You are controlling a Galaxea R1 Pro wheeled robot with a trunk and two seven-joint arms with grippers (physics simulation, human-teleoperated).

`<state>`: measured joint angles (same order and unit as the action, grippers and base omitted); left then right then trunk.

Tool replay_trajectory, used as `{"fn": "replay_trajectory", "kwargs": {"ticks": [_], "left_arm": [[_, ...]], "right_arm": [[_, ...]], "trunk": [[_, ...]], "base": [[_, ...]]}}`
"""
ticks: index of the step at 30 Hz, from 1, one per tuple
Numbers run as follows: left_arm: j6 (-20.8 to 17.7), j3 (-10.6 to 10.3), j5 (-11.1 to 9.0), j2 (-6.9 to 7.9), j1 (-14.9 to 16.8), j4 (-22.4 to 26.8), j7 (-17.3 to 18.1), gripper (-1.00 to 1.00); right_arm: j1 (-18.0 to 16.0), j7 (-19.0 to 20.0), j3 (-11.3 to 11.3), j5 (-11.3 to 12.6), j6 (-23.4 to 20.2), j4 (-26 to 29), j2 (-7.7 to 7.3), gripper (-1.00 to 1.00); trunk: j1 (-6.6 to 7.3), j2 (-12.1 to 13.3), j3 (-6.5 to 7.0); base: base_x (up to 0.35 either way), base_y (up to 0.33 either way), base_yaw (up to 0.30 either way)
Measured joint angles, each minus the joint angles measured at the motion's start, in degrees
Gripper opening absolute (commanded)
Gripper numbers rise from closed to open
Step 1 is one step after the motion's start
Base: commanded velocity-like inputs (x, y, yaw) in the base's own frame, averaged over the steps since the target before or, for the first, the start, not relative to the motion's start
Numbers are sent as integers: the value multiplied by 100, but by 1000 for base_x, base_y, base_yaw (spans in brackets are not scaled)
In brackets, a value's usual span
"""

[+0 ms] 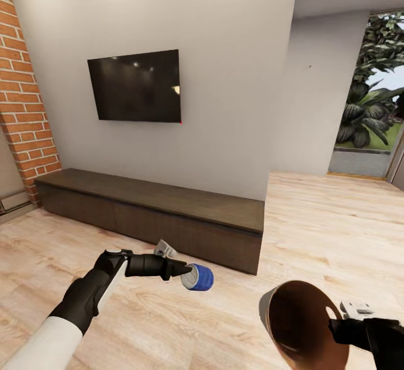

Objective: Put the three can of soda from the living room inside the tash can in the kitchen.

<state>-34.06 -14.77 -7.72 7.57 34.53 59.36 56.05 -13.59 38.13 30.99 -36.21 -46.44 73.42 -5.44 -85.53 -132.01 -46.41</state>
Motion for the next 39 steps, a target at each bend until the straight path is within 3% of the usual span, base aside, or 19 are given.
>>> {"fn": "replay_trajectory", "kwargs": {"ticks": [3, 6, 7, 11, 13, 17, 22, 29, 33, 39], "left_arm": [[-240, 0, -8, 110, -7, 361, 237, -100], [-399, -1, 0, 159, -11, 594, 377, -100], [-498, 0, -6, 177, -16, 732, 435, -100], [-691, -1, -5, 199, -22, 1040, 529, -100], [-782, -4, 0, 203, -23, 1157, 578, -100], [-1014, -5, -10, 207, -24, 1459, 785, -100], [-1245, -6, -1, 206, -27, 1836, 1015, -100], [-1454, -1, -6, 192, -26, 2205, 1275, -100], [-1588, 6, -8, 164, -25, 2398, 1442, -100], [-1778, 6, -5, 142, -25, 2609, 1536, -100]], "right_arm": [[-274, -12, -336, -247, -362, -15, -6, -100], [-438, 9, -598, -66, -763, -20, -6, -100], [-514, 1, -716, -158, -919, -24, -6, -100], [-700, -22, -1031, -298, -1203, -46, 2, -100], [-784, -7, -1183, -160, -1343, -53, 5, -100], [-961, -23, -1404, -265, -1312, -102, 20, -100], [-1247, -10, -1489, -167, -1347, -476, 15, -100], [-1539, -16, -1515, -305, -1338, -1006, 25, -100], [-1592, -20, -1532, -566, -1318, -1114, 71, -100], [-1618, -16, -1559, -602, -1342, -1185, 223, -100]], "trunk": [[0, 0, 0], [0, 0, 0], [0, 0, 0], [0, 0, 0], [0, 0, 0], [0, 0, 0], [0, 0, -1], [0, 0, -1], [0, 0, -1], [0, 0, -1]], "base": [[0, 0, 0], [0, 0, 0], [0, 0, 0], [0, 0, 0], [0, 0, 0], [0, 0, 0], [0, 0, 0], [0, 0, 0], [0, 0, 0], [0, 0, 0]]}}
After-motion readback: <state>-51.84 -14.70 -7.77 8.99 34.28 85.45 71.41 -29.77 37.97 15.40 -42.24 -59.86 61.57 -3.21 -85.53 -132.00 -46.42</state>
